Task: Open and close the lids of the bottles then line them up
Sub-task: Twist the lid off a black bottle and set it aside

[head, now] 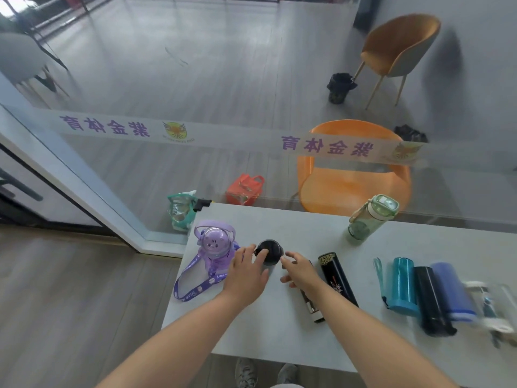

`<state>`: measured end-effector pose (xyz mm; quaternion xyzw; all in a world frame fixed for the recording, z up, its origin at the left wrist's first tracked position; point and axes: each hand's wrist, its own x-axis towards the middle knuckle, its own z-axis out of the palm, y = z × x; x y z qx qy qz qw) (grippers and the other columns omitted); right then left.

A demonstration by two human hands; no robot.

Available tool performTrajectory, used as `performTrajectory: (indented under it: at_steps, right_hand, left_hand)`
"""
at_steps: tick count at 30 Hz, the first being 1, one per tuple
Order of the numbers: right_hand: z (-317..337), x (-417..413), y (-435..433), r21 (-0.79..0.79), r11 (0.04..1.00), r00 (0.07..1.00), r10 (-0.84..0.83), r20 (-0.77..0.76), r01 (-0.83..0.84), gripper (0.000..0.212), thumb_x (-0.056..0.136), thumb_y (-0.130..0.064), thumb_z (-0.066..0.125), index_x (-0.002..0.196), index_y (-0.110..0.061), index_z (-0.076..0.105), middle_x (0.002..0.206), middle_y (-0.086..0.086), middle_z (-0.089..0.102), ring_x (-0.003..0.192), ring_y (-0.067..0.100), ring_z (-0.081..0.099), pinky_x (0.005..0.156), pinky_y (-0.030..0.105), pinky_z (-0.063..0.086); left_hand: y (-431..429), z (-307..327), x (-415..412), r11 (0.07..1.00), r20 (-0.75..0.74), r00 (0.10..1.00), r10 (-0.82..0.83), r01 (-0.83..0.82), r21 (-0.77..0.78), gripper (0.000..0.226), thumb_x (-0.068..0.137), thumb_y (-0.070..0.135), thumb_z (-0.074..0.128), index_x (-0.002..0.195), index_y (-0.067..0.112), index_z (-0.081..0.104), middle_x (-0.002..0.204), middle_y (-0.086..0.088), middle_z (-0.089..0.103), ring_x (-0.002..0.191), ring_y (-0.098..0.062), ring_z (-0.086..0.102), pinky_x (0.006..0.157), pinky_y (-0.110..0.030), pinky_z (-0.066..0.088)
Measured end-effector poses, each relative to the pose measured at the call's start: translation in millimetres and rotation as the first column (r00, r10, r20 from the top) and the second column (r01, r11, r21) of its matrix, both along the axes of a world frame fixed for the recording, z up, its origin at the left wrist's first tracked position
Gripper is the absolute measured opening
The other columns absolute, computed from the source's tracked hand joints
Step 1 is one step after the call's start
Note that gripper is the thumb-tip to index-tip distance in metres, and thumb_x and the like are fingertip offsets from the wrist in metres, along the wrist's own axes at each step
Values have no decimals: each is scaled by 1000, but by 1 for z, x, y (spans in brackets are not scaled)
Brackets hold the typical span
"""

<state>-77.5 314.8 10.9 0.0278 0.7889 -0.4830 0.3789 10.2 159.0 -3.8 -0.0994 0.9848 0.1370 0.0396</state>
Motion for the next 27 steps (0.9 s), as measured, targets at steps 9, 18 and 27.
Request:
performTrajectory:
  at_steps: [9, 18, 27]
  right_hand:
    - [-29, 17, 83, 335, 937, 977, 157, -144, -101, 45, 97, -12, 55, 141, -16, 51, 117, 2, 65, 102, 18, 65, 91, 34, 55]
    - [-83, 53, 109, 438, 879, 973, 228, -35, -190, 86, 92, -11, 62, 159, -35, 12, 142, 1, 38, 105, 18, 59, 94, 38, 53]
    - [-95, 48, 103, 156, 977, 975, 119, 189, -149, 112, 80, -30, 80, 153, -55, 0, 123, -7, 48, 82, 21, 74, 66, 28, 62]
  left_hand:
    - [43, -18, 13, 847, -223, 831, -509, 530, 41, 26, 91, 22, 49, 116, 17, 56, 118, -3, 58, 110, -27, 50, 97, -37, 44]
    - [92, -91, 30, 877, 314, 935, -164, -7, 480, 50, 93, 39, 53, 138, 32, 32, 140, 3, 44, 126, -18, 39, 95, -34, 42]
    - [94, -111, 31, 796, 265, 961, -79, -99, 598, 43, 82, 39, 68, 113, 42, 38, 115, 13, 57, 104, -11, 51, 81, -32, 48]
